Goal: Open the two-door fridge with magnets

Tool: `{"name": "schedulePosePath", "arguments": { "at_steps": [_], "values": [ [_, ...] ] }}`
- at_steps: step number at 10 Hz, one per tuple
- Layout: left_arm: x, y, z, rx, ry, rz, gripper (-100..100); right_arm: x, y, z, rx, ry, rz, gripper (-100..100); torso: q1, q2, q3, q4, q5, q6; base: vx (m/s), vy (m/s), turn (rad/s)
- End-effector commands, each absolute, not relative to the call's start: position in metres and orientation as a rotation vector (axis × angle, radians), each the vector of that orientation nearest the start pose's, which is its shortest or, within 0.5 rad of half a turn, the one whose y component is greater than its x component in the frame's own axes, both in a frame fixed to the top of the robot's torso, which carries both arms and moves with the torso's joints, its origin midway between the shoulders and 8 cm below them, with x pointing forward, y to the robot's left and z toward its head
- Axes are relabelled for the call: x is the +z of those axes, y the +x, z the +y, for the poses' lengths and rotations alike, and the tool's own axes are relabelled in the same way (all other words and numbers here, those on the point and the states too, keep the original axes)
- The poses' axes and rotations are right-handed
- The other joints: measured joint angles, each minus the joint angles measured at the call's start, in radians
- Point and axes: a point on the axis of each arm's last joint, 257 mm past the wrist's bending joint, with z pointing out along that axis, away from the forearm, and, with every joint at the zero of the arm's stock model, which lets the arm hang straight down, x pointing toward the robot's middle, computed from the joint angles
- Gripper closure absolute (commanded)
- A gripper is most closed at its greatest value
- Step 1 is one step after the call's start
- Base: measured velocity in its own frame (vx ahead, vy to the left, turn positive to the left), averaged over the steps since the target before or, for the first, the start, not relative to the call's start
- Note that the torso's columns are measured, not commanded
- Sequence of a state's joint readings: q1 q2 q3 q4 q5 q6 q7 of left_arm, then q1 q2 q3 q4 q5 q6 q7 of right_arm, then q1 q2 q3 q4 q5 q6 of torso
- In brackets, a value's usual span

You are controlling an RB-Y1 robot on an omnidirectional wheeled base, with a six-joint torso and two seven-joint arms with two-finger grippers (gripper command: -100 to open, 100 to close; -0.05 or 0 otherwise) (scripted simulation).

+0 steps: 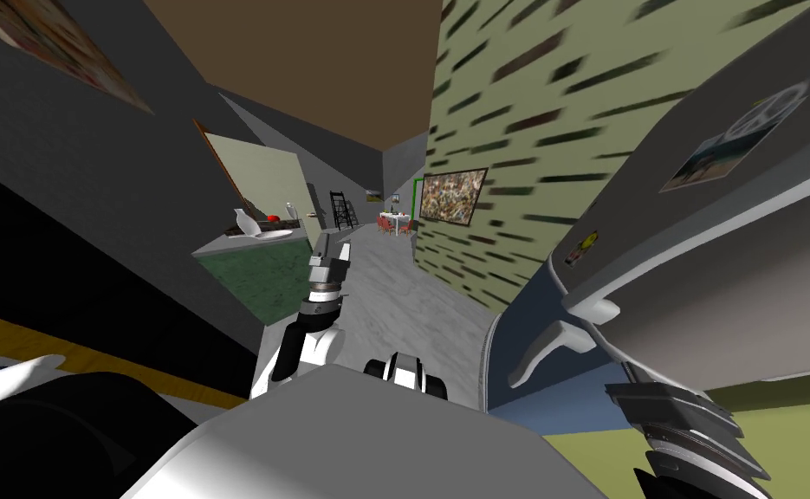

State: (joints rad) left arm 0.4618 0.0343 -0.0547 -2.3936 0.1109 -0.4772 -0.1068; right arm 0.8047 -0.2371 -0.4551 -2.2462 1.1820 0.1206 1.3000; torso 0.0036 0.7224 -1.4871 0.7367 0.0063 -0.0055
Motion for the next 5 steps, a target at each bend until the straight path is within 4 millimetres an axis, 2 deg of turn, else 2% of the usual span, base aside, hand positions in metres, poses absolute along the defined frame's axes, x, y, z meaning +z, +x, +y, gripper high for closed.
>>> {"name": "schedulePosePath", "arguments": {
  "at_steps": [1, 4, 5],
  "values": [
    [0.08, 0.325, 0.262, -1.374, -0.573, 0.516, 0, -0.113, 0.25, -0.549, -1.626, -0.736, 1.577, 100, -0.001, -0.001, -0.001, -0.001, -0.001, -0.002, 0.221, 0.205, -0.031],
    [0.08, 0.325, 0.262, -1.374, -0.573, 0.515, 0, -0.108, 0.239, -0.559, -1.657, -0.713, 1.594, 100, -0.009, 0.001, -0.002, 0.002, 0.003, -0.004, 0.232, 0.19, -0.032],
    [0.08, 0.325, 0.262, -1.374, -0.573, 0.515, 0, -0.103, 0.228, -0.569, -1.688, -0.69, 1.609, 100, -0.01, 0.0, -0.003, 0.002, 0.003, -0.006, 0.233, 0.195, -0.034]
  ]
}}
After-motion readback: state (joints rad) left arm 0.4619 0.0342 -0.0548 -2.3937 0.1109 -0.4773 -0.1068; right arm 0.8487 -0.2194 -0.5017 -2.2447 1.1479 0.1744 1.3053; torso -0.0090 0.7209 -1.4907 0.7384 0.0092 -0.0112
